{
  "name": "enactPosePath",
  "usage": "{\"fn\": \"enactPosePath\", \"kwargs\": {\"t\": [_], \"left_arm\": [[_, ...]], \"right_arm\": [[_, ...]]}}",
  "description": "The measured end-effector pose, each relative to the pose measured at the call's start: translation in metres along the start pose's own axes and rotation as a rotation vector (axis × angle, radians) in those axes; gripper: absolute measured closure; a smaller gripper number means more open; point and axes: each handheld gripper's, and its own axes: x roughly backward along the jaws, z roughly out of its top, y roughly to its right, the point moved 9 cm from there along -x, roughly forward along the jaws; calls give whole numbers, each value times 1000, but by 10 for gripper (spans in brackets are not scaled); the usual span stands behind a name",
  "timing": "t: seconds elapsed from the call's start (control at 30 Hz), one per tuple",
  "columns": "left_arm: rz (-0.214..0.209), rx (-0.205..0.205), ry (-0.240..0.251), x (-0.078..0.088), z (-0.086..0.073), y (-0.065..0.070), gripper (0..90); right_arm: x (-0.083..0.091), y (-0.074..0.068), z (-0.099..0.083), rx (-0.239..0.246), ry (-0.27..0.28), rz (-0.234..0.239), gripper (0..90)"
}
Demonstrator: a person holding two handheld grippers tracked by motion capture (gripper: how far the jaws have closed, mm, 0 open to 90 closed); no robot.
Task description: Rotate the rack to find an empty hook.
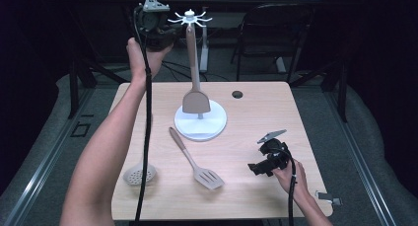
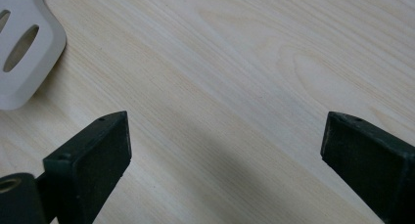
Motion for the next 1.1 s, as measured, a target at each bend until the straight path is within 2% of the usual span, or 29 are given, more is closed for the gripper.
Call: {"fn": "enactPosePath", "kwargs": {"t": [0.23, 0.5, 0.77, 0.8, 0.83, 1.1], "left_arm": [[2, 24, -7, -2, -3, -6, 900], [6, 25, -13, -3, -5, -7, 898], [-6, 53, -14, 1, -16, -10, 829], [-6, 53, -14, 1, -16, -10, 803], [-7, 62, -23, 2, -21, -12, 780], [-11, 91, -91, 3, -56, -19, 457]], "right_arm": [[-1, -1, 1, -2, 9, 6, 42], [0, 0, 0, 1, 10, 5, 43], [0, -2, 1, 5, 12, 12, 42], [2, 0, 0, 18, -5, -8, 43], [0, -2, 1, 8, 9, 14, 42], [0, -3, 1, 3, 13, 20, 41]]}}
